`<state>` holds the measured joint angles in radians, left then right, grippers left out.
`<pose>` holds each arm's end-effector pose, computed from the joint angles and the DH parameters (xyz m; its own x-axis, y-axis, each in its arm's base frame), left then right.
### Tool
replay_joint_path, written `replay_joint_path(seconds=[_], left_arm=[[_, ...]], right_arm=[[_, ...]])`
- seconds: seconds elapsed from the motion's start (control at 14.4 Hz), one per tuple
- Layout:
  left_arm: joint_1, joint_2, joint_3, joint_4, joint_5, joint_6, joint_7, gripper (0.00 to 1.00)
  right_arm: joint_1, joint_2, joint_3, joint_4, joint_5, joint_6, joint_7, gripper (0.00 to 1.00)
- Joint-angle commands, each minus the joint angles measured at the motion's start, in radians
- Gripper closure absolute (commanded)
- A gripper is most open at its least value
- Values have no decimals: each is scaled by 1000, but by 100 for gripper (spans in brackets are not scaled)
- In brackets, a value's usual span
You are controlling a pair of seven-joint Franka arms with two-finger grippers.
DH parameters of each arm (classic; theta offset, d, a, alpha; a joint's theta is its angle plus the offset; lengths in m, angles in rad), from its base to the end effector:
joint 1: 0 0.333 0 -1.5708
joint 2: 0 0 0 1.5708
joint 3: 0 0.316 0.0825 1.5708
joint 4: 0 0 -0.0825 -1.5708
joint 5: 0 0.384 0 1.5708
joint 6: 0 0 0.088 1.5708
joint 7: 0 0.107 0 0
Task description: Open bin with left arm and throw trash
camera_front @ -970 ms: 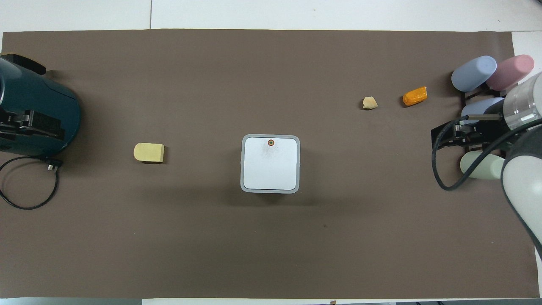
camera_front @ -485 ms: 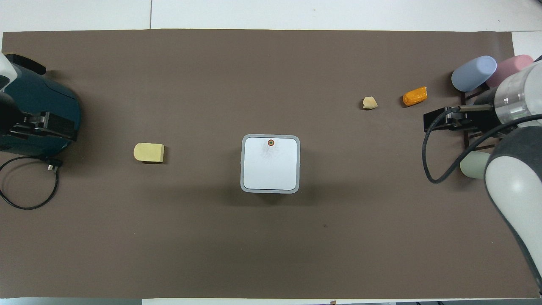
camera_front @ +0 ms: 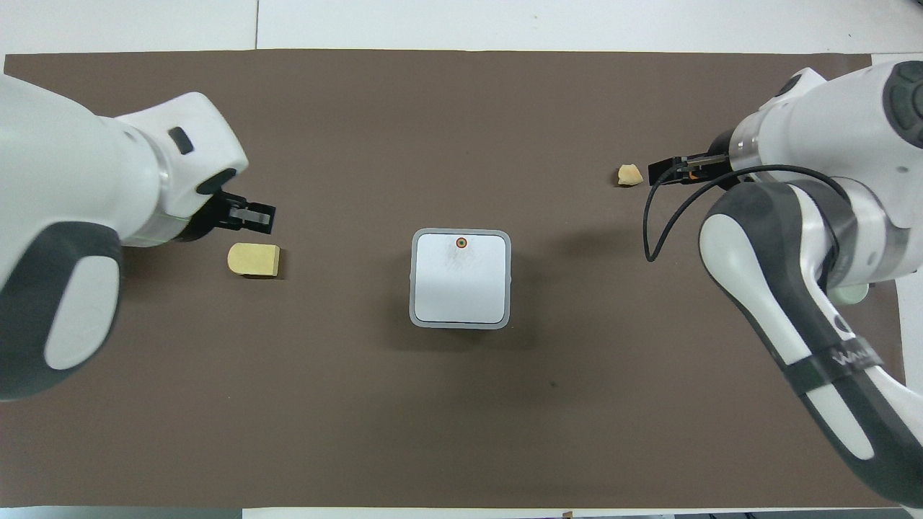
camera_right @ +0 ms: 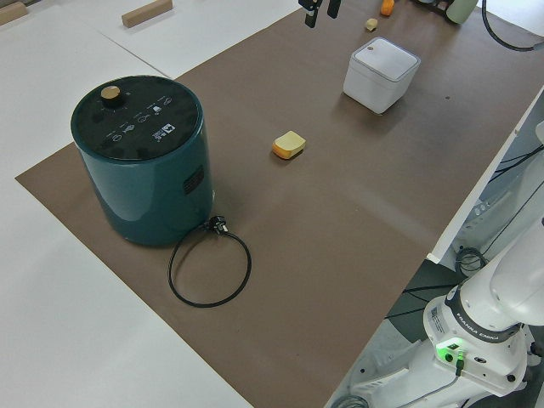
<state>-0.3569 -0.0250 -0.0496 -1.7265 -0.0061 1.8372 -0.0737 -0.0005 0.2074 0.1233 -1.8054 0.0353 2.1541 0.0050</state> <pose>0.5211 -0.2252 0.5886 0.9372 -0.3217 0.1345 -0.3265 -0.9451 0.0147 0.6258 0.0742 0.4430 0.9858 0.0908 0.1412 0.0998 -0.9933 -0.0579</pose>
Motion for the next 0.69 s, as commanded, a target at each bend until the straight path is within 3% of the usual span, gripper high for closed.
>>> replay_joint_path(seconds=[0.0, 0.21, 0.42, 0.62], left_arm=[[-94, -53, 14, -125, 0, 137, -33, 100], [-166, -17, 14, -154, 0, 278, -124, 100], [-255, 97, 16, -159, 0, 434, -228, 100], [-309, 175, 16, -159, 0, 513, -290, 100]], right_arm=[[-16, 52, 3, -18, 6, 46, -74, 0], [-16, 148, 3, -29, 8, 157, -72, 0], [-7, 210, 3, -25, 8, 263, -71, 8], [5, 260, 4, 1, 14, 343, -39, 14]])
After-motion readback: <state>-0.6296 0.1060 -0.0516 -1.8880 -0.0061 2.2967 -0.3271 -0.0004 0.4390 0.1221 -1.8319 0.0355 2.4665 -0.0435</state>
